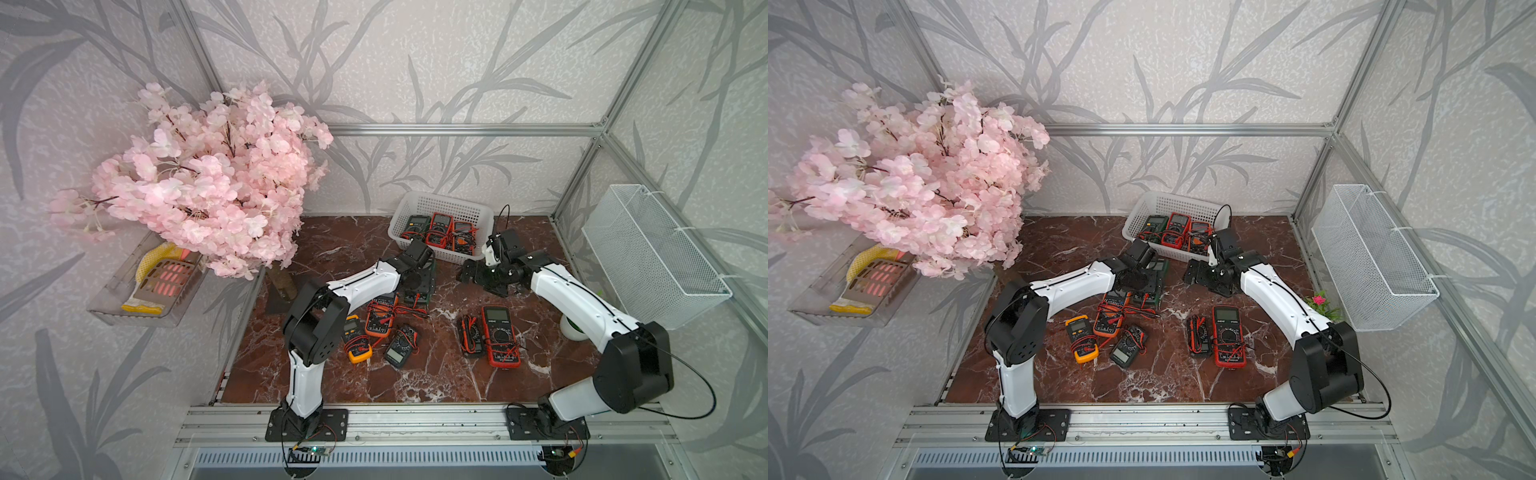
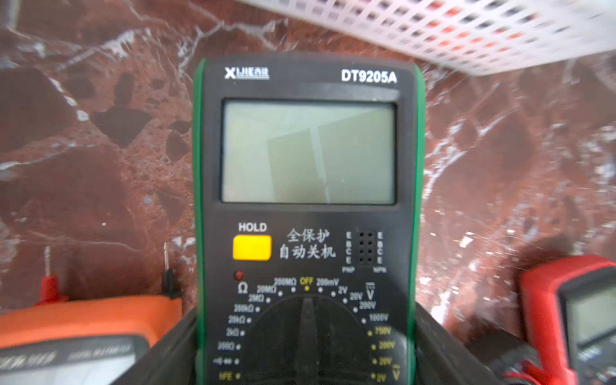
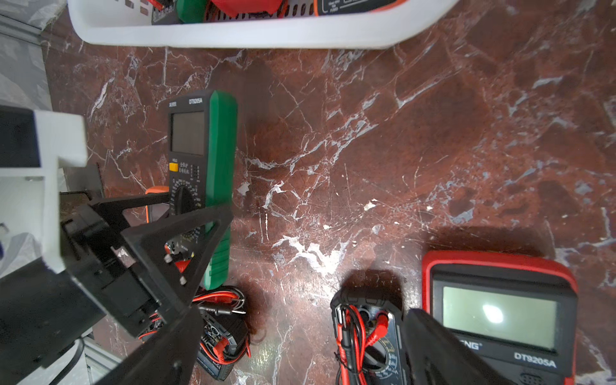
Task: Put the multimeter into the basket
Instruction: Pick up the multimeter from the center of the board.
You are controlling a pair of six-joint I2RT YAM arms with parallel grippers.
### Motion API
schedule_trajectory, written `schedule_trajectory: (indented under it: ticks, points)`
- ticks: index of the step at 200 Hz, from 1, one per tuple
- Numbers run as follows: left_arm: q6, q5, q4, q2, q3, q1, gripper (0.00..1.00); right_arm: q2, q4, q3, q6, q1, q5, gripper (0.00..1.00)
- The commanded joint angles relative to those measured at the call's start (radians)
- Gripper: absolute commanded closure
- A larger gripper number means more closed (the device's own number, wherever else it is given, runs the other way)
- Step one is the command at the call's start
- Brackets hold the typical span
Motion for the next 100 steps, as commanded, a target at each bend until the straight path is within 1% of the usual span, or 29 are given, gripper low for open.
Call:
schedule_trajectory:
  ticks: [1,49,100]
  points:
    - [-0.015,0.002,0.020,-0.079,-0.003,-0.006,0.57,-0.002,-0.003,0.037,0.009,-0.008,-0.004,0.01]
    - [-0.003,-0.017,0.017,-0.133,0.027,-0.005,0.57,0.005,0.002,0.071,0.021,-0.017,-0.015,0.01]
    - [0.057,-0.058,0.015,-0.128,0.090,-0.002,0.57,0.017,0.007,0.118,0.029,-0.028,-0.030,0.01]
